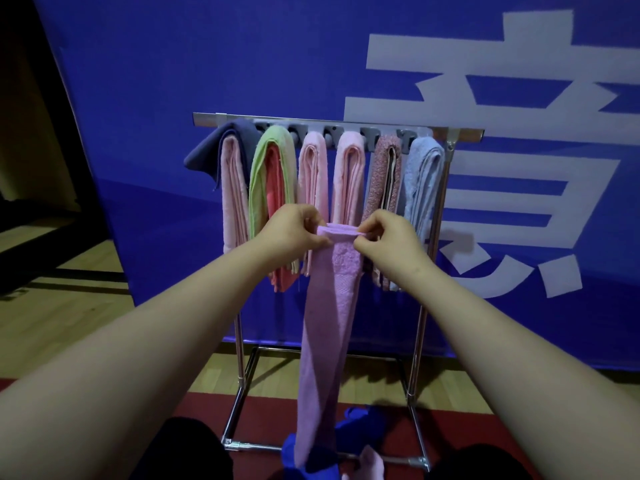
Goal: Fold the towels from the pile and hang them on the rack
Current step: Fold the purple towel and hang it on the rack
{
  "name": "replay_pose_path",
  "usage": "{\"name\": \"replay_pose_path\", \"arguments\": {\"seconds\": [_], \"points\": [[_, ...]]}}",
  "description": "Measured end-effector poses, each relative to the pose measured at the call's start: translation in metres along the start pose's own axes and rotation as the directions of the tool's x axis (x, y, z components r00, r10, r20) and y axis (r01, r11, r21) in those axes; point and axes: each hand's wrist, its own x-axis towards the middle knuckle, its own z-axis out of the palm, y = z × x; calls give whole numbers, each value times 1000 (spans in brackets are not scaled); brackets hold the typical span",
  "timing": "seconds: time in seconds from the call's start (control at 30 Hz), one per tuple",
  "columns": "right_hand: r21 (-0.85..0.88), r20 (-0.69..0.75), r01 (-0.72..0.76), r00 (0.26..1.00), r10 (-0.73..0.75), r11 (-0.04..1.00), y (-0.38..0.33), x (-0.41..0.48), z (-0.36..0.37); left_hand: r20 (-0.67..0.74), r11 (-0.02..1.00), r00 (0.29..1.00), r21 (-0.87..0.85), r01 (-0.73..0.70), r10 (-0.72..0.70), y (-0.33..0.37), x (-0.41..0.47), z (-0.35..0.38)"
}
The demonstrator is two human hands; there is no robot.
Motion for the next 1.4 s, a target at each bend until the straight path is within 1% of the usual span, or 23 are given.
{"name": "replay_pose_path", "arguments": {"seconds": [0.1,0.17,0.27,0.37,0.47,0.57,0.67,0.77,0.83,0.9,0.97,1.03,1.1,1.13,1.17,1.23,1.27,1.33,1.4], "points": [[172,-9,-37,999,39,984,-8,5,-2,4,962,1000,-272,15,-14,4,-8,-4],[232,1,-70,997,71,970,-12,8,-1,12,921,1000,-389,22,-19,4,-9,-4],[257,13,-108,994,108,960,-15,11,1,5,865,1000,-501,26,-27,2,-10,-5],[315,37,-137,991,132,939,-18,13,2,-1,802,997,-594,63,-79,-4,-11,-4],[333,35,-121,993,116,935,-21,15,2,64,747,993,-654,120,-103,-6,-21,4],[358,30,-115,993,111,927,-25,15,3,178,716,977,-667,206,-116,-15,-41,22],[402,13,-117,992,122,908,-29,16,1,291,678,947,-670,303,-137,-36,-60,45],[468,35,-151,988,153,870,-34,16,-2,384,667,904,-626,404,-187,-49,-79,67],[509,58,-180,983,176,841,-35,17,-4,430,673,879,-591,445,-204,-54,-92,82],[518,53,-182,982,181,836,-32,19,-5,432,674,875,-583,454,-216,-55,-98,92],[510,8,-172,981,196,842,-26,22,-6,433,669,876,-589,453,-212,-52,-98,94],[502,-38,-215,962,269,838,-14,25,-6,437,680,879,-587,440,-191,-46,-94,91],[467,-48,-305,929,368,830,0,25,-5,430,675,887,-606,421,-168,-38,-87,86],[466,-31,-366,903,428,805,8,24,-2,414,668,897,-624,405,-157,-34,-84,82],[489,19,-435,872,490,756,15,20,0,394,656,907,-648,387,-147,-29,-80,79],[538,166,-562,801,575,628,25,9,9,346,621,927,-697,359,-147,-22,-72,74],[528,236,-614,770,594,586,28,3,12,326,607,933,-714,349,-153,-18,-68,72],[452,343,-677,732,588,581,30,-8,17,263,611,946,-722,325,-191,-15,-56,69],[376,404,-707,707,581,599,28,-17,21,179,632,941,-703,327,-288,-14,-47,69]]}}
